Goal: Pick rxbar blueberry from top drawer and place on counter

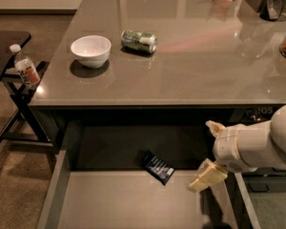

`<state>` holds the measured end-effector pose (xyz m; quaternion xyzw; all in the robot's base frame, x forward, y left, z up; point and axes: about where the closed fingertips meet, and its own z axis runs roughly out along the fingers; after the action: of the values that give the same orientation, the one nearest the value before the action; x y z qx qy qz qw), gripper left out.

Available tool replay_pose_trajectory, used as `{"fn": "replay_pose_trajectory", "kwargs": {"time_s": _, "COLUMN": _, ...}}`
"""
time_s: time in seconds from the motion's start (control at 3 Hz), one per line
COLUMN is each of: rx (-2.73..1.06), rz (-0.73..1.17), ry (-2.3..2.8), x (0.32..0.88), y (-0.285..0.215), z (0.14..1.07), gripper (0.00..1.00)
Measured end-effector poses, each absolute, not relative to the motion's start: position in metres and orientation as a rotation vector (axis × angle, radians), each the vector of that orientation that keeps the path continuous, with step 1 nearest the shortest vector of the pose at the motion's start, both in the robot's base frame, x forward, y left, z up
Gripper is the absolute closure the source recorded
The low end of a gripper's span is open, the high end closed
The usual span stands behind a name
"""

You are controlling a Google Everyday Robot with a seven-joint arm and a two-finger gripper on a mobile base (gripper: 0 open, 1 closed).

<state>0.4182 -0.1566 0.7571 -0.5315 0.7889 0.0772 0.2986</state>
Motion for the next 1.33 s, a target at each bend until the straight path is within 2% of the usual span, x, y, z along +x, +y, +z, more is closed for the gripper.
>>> {"fn": "replay_pose_trajectory", "kwargs": {"time_s": 0.67, "rx": -1.323, "rz": 0.347, "ry": 2.066, "x": 0.431, "y": -0.128, "z": 0.68, "gripper": 0.0}}
{"fn": "replay_pose_trajectory", "kwargs": {"time_s": 1.33, "rx": -1.35, "rz": 0.367, "ry": 2.081, "x": 0.431, "y": -0.113, "z": 0.665, "gripper": 0.0}}
